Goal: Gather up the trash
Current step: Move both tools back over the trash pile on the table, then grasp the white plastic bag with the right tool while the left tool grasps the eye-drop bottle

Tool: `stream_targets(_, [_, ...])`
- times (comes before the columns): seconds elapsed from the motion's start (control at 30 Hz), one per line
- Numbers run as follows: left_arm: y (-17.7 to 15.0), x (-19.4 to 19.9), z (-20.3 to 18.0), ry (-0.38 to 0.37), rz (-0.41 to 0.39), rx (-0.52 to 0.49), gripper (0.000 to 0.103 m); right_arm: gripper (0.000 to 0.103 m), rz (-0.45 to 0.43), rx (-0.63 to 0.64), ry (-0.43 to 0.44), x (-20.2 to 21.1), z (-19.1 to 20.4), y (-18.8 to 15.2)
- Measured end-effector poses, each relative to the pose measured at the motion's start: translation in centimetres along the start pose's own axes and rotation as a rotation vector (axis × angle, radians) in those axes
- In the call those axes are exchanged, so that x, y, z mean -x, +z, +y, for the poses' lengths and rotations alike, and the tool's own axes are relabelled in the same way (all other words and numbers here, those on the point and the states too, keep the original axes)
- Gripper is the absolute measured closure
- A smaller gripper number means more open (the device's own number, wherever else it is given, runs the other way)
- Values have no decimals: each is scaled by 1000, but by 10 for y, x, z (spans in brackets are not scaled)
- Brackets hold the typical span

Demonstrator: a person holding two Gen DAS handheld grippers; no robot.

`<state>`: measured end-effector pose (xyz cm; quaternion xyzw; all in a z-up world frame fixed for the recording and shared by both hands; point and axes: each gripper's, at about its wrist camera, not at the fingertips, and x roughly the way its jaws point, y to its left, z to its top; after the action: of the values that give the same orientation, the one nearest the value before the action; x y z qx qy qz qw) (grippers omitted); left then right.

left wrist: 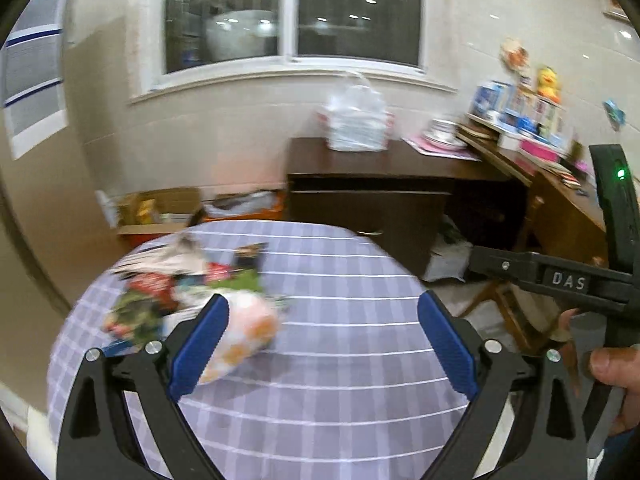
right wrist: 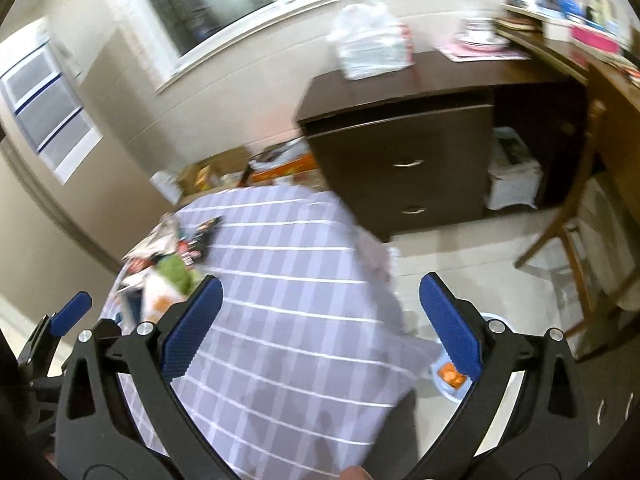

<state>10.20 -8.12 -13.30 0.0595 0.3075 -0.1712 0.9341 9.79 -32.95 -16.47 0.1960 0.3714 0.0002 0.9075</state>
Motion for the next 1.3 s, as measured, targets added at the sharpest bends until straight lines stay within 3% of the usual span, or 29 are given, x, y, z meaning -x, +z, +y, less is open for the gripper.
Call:
stream_targets(0.17, [-18, 12, 53, 121, 2, 77, 10, 6, 45, 81, 52, -19, 51, -9])
stream_targets(0.37, [-56, 1, 110, 227, 89, 179, 10, 6, 109, 143, 92, -44, 92, -24])
stream_targets(0.77, [-77, -62, 156, 250, 217, 319, 11, 6, 206, 168, 161, -95, 135, -45])
stream_targets(0.87, [-78, -81, 163, 223, 256, 348, 33, 6, 225, 141, 187, -113, 141, -45])
stream_targets(0.93, [-81, -87, 163, 201, 264, 351, 40, 7, 247, 121, 218, -124, 145, -45])
stream_targets(0.97, [-81, -89, 160, 196, 267, 331, 49, 7, 255, 115, 240, -128, 147, -46])
stream_targets(1.0, [-82, -90, 159, 190, 265, 321, 54, 18, 258, 115, 252, -130, 149, -47])
stream_targets(1.03, [-82, -89, 159, 176, 265, 321, 68, 51, 263, 117, 264, -132, 150, -48])
stream_targets(1.07, [-83, -88, 159, 162, 266, 325, 77, 56, 274, 112, 273, -134, 150, -49])
stream_targets(1.3, [-100, -65, 161, 121, 249, 319, 78, 61, 238, 88, 297, -107, 128, -49])
